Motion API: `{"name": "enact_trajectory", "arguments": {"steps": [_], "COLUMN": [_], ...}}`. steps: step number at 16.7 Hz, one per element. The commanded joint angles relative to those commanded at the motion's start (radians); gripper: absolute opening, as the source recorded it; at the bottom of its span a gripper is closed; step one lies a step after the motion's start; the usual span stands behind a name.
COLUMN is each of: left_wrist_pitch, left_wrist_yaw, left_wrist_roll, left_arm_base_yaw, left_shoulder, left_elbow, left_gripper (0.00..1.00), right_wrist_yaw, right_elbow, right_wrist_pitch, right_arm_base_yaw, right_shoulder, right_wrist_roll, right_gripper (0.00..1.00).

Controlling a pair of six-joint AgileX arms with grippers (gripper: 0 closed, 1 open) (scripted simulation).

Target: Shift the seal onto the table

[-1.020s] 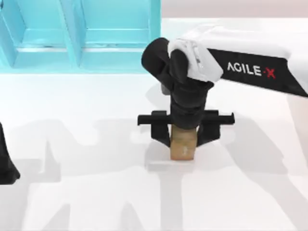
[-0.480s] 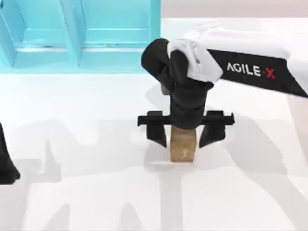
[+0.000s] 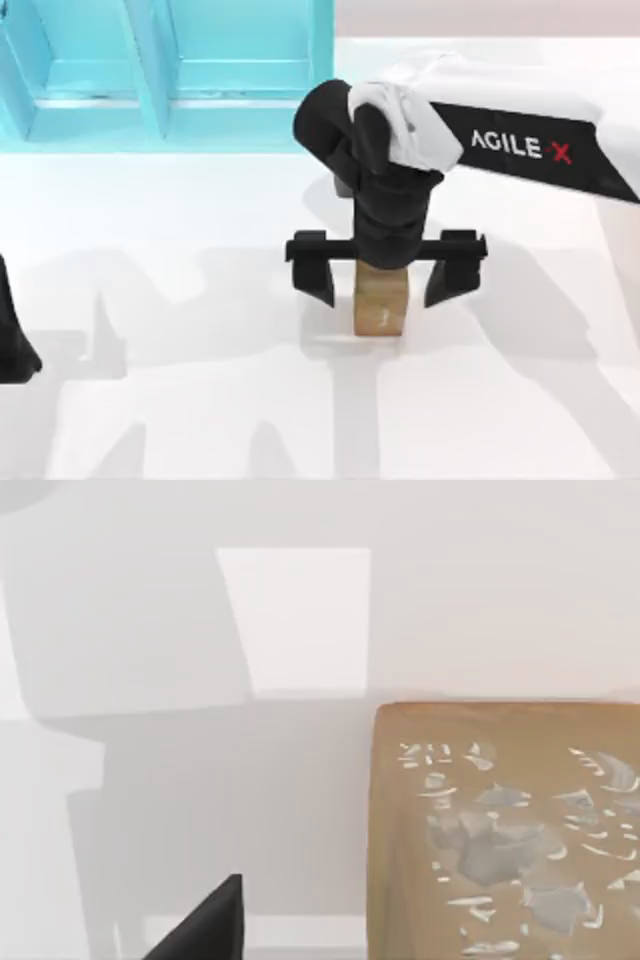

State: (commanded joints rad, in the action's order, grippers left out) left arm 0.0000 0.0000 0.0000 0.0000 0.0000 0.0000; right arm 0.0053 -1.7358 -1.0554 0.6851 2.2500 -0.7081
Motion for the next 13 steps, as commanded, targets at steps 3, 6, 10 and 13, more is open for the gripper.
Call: {"name": "enact_trajectory", "arguments": {"steps": [3,6,10,13], "left_wrist_pitch": [0.0,0.0,0.0,0.0], "left_wrist_yaw": [0.0,0.0,0.0,0.0], "left_wrist_roll": [0.0,0.0,0.0,0.0], "left_arm_base_yaw": [0.0,0.0,0.0,0.0], "left_shoulder": [0.0,0.0,0.0,0.0], "left_elbow": [0.0,0.0,0.0,0.0], "left_gripper": [1.0,1.0,1.0,1.0], "right_wrist_yaw": [0.0,0.0,-0.001,-0.001], "right_elbow": [-0.016,-0.117,-0.386,-0.561], "right_wrist_pitch": [-0.015,-0.113,-0.361,-0.534], "right_arm_base_yaw": [-0.002,0.0,0.002,-0.003], "right_shoulder": [0.001,0.011,0.027,0.028], "right_wrist_roll": [0.0,-0.002,-0.002,0.002], "right_gripper": [1.0,1.0,1.0,1.0]}}
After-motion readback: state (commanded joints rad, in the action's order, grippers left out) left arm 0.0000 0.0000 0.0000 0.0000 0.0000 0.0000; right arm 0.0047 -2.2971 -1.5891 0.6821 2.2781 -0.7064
